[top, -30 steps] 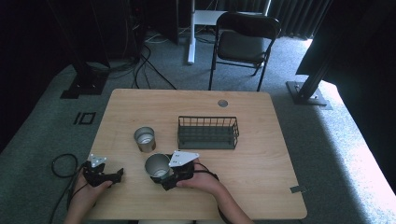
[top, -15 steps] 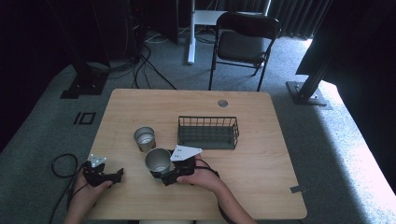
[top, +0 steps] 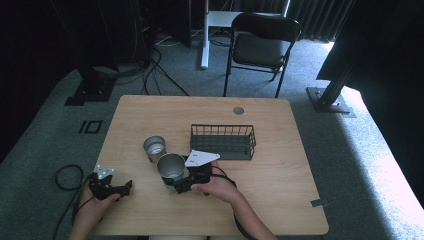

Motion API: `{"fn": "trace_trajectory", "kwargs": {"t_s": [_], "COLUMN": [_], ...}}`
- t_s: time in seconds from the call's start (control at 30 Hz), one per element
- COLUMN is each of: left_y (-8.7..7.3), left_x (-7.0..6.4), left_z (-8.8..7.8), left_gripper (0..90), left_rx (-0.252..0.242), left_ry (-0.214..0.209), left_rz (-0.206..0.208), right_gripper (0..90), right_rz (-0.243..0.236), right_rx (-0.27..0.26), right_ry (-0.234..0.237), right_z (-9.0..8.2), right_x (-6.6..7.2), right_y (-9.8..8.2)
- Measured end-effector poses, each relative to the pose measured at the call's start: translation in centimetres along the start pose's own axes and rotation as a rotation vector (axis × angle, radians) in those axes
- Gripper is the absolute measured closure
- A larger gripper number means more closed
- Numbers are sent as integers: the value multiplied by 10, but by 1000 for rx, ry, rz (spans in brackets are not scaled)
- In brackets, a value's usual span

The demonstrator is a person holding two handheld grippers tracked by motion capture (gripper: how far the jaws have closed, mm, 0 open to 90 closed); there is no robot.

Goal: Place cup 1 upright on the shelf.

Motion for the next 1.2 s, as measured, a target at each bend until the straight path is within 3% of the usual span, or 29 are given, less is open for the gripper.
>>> {"fn": "trace_trajectory", "kwargs": {"t_s": [0.2, 0.4, 0.5, 0.83, 1.0, 1.07, 1.2], "left_y": [0, 0, 0, 0, 0, 0, 0], "left_x": [0, 0, 0, 0, 0, 0, 0], "left_z": [0, 0, 0, 0, 0, 0, 0], "left_gripper": [19, 19, 19, 19, 19, 19, 19], "left_rx": [1, 1, 1, 1, -1, 0, 1], "left_ry": [0, 0, 0, 0, 1, 0, 0], "left_rz": [0, 1, 1, 1, 1, 1, 1], "right_gripper": [127, 128, 128, 128, 128, 128, 128], "right_rz": [-10, -17, -12, -19, -40, -40, -59], "right_rx": [-21, -54, -61, -121, -137, -137, -151], "right_ry": [-24, -86, -88, -171, -254, -254, -346], "right_z": [-3, -8, -8, -21, -31, -31, -41], "right_x": [-3, -14, -15, -35, -54, -54, -73], "right_y": [12, 27, 29, 60, 75, 75, 85]}}
Point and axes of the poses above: each handheld gripper's, and its own axes: z roughly forward along the jaws, y roughly out of its top, x roughly to its left, the point moved 8 cm from there along z, roughly forward along the jaws, and after that the axes turned 15 degrees about -x, right-handed, at the moved point
